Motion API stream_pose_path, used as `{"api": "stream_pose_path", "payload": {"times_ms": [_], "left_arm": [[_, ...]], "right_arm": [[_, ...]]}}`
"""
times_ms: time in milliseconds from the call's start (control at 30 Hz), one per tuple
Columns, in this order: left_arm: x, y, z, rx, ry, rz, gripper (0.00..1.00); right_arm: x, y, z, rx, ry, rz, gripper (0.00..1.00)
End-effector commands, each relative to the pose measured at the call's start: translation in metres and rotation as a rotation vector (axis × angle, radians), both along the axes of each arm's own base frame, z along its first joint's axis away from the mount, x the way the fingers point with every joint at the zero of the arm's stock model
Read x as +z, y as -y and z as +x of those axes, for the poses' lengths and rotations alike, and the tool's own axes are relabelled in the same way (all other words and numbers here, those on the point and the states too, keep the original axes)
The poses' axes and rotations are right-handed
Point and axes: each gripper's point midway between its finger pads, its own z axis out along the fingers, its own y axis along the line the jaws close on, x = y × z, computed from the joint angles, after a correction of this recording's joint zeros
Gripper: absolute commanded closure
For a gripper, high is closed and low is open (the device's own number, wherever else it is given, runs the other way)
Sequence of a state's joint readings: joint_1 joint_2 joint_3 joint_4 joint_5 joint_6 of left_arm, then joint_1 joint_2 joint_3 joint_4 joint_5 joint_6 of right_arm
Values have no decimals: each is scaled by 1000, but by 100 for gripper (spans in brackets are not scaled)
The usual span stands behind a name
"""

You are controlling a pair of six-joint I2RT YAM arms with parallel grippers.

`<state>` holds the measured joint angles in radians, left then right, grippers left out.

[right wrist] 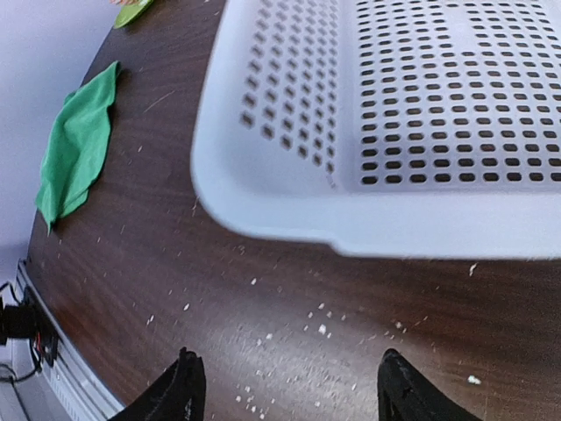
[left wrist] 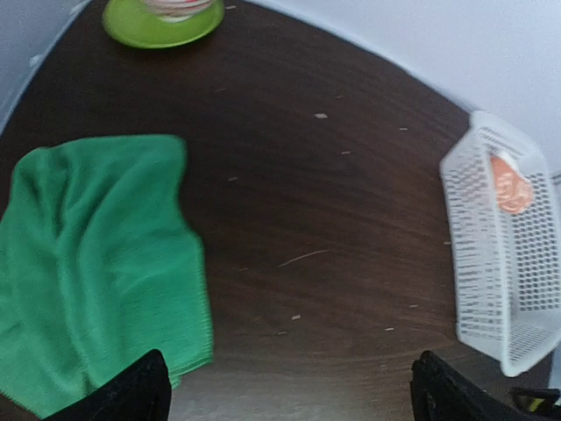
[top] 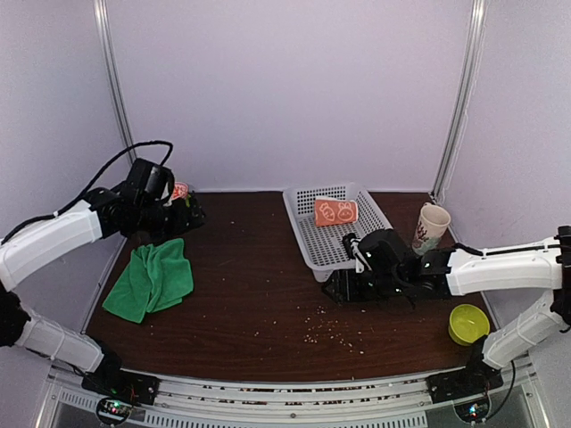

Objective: Roll the towels

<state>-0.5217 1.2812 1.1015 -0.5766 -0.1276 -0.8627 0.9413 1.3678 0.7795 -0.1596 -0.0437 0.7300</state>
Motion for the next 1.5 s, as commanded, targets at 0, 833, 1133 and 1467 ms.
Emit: {"api": "stream_pose_path", "payload": {"times_ms": [0, 833, 1133, 1467], "left_arm": [[-30, -86, -35, 212, -54, 155, 2], [-159, -106, -37, 211, -353, -17, 100], [-20, 1, -70, -136, -54, -117, 100], [58, 59, -101, -334, 110, -256, 100]], "right_arm": [[9, 1, 43, -136, 19, 93, 32], [43, 6, 53, -33, 122, 38, 31], [82, -30, -9, 113, 213, 99, 32], [126, 10, -13, 40, 352, 129, 30]]}}
